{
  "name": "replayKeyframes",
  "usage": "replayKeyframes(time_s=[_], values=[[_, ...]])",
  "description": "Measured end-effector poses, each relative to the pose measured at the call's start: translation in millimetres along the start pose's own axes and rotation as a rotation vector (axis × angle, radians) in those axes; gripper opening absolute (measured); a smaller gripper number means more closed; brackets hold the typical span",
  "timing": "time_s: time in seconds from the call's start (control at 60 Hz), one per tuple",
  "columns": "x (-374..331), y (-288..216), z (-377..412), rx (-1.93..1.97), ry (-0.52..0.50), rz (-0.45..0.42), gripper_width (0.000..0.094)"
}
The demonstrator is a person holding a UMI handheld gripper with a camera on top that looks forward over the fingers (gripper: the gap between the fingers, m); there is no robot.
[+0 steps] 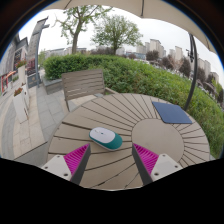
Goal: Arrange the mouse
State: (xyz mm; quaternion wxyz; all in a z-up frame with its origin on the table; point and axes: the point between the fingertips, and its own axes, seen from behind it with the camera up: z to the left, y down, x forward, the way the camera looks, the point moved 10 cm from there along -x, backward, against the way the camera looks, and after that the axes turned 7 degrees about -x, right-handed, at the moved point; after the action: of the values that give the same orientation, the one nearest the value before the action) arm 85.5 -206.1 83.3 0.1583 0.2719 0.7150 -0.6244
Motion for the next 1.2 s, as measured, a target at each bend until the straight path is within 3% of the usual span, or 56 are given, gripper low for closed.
replayKeyframes(time_s=[0.4,1.0,1.033,1.05,1.083,1.2], values=[[58.5,-5.5,-2.9,0.042,-0.003,0.020,0.0855],[93.1,-18.3,-27.8,0.119,0.099,0.090,0.0843],[93.1,-18.0,-26.2,0.123,0.093,0.090,0.0801],[93.5,-18.3,-25.1,0.124,0.084,0.088,0.0733],[93.4,-18.3,-22.1,0.124,0.047,0.088,0.0463],[91.8,-23.8,-23.4,0.117,0.018,0.101,0.0430]])
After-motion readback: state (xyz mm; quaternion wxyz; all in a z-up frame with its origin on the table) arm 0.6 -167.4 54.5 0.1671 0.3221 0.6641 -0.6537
